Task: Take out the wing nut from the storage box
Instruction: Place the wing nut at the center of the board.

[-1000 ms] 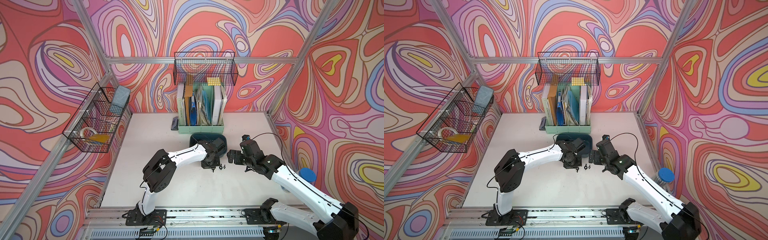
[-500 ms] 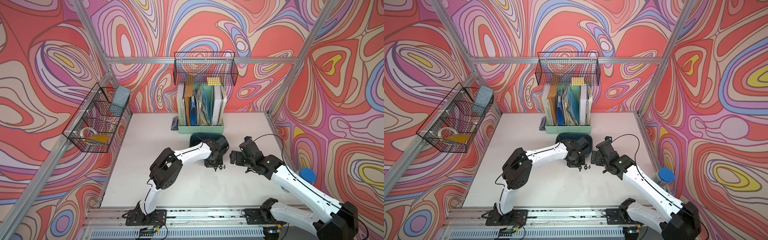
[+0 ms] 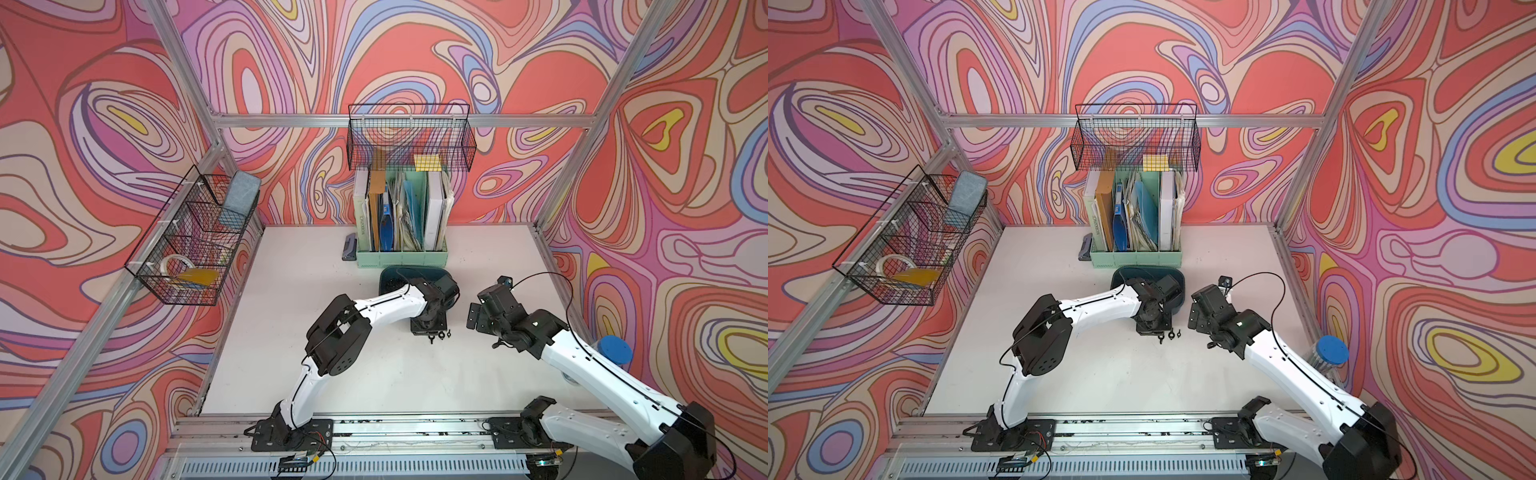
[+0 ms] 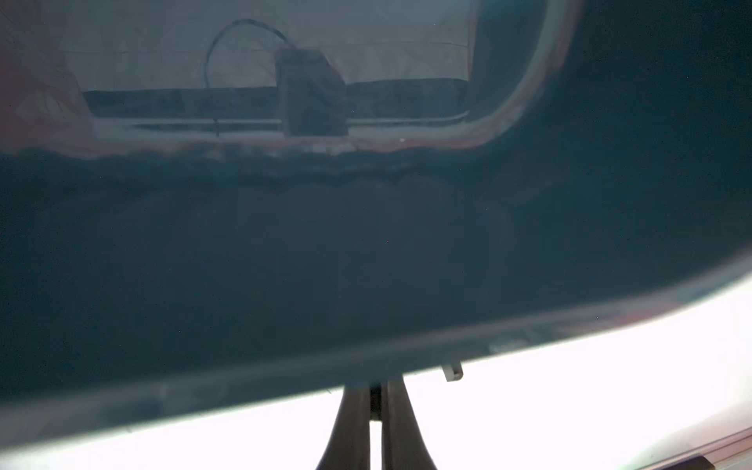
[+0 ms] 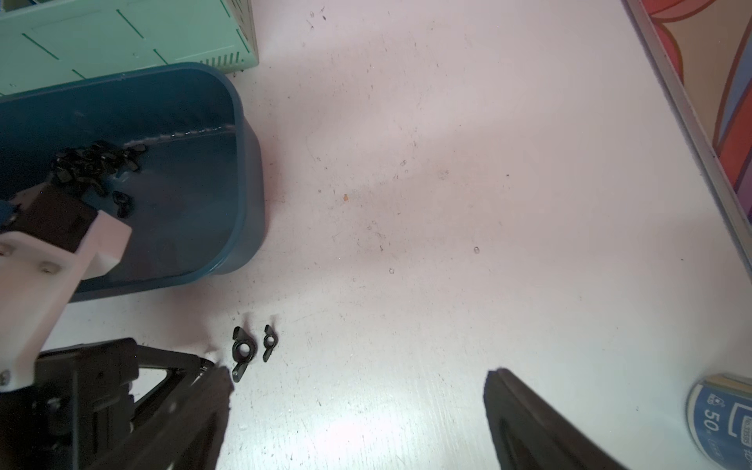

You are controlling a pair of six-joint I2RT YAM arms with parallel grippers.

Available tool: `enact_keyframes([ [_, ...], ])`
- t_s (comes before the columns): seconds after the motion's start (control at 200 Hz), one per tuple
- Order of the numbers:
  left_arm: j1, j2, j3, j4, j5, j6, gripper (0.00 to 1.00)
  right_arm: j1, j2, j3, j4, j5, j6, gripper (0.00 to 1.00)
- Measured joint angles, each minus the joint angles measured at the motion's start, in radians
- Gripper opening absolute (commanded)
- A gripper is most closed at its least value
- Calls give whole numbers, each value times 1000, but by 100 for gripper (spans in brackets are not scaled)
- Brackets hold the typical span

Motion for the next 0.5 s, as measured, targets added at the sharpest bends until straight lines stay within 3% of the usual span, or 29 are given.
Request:
enact_keyframes([
  [0.33, 0, 15, 27, -15, 1, 8, 0, 0, -16, -12, -16, 15, 13, 98],
  [0.411, 0, 18, 30, -16, 1, 11, 14, 0, -17, -12, -16, 15, 13, 98],
  [0.501, 0, 19, 30, -18, 2, 16, 21, 0, -17, -12, -15, 16, 13, 98],
])
